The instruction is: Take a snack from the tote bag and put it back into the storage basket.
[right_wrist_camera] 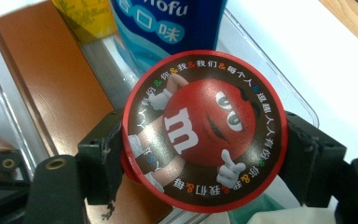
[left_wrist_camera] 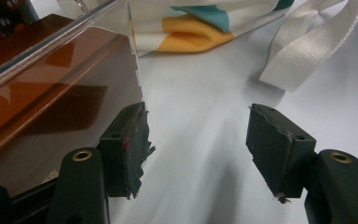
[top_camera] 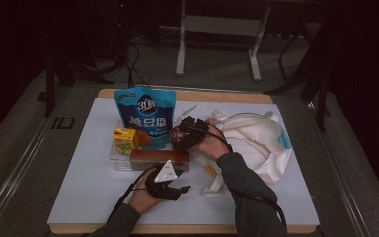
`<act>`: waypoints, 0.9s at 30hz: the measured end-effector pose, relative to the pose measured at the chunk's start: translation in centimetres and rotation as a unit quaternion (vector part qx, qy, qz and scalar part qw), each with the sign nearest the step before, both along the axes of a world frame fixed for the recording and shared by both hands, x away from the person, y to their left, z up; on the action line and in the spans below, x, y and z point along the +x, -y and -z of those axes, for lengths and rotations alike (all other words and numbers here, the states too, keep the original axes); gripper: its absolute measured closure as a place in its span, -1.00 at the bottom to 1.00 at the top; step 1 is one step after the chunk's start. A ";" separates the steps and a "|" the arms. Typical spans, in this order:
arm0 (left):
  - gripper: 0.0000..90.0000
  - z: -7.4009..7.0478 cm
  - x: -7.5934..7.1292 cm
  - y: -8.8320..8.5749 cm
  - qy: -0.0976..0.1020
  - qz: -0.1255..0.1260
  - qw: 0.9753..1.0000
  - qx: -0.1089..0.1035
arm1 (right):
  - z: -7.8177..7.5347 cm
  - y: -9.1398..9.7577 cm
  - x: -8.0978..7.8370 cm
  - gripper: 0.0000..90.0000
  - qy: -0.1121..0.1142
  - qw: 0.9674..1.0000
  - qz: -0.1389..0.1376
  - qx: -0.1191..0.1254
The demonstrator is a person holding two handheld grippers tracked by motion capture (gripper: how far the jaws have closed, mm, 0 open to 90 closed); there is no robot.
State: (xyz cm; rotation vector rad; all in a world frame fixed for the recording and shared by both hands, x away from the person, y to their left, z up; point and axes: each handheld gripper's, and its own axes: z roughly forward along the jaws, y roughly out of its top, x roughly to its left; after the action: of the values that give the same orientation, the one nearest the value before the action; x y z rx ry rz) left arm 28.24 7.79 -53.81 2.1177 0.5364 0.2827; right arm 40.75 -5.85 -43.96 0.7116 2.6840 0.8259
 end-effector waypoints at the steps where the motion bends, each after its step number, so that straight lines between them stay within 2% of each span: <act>1: -0.14 0.0 0.0 0.0 0.000 0.000 1.000 0.000 | 0.1 -0.1 0.0 -0.44 0.003 1.000 -0.003 -0.004; 17: -0.14 0.0 0.0 0.0 0.000 0.000 1.000 -0.002 | 0.8 -0.1 0.3 -0.44 -0.002 1.000 -0.001 -0.005; 25: -0.14 0.0 0.0 0.0 0.001 0.000 1.000 0.000 | 1.5 -0.3 0.3 -0.45 -0.002 1.000 -0.003 -0.017; 27: -0.14 0.0 0.0 0.0 0.000 0.000 1.000 0.000 | 1.4 -0.3 0.3 -0.47 0.001 1.000 -0.003 -0.010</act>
State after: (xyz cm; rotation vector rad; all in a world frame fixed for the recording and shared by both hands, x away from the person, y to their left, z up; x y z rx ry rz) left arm 28.24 7.76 -53.83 2.1179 0.5351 0.2832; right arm 41.05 -5.56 -45.37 0.6988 2.6898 0.7992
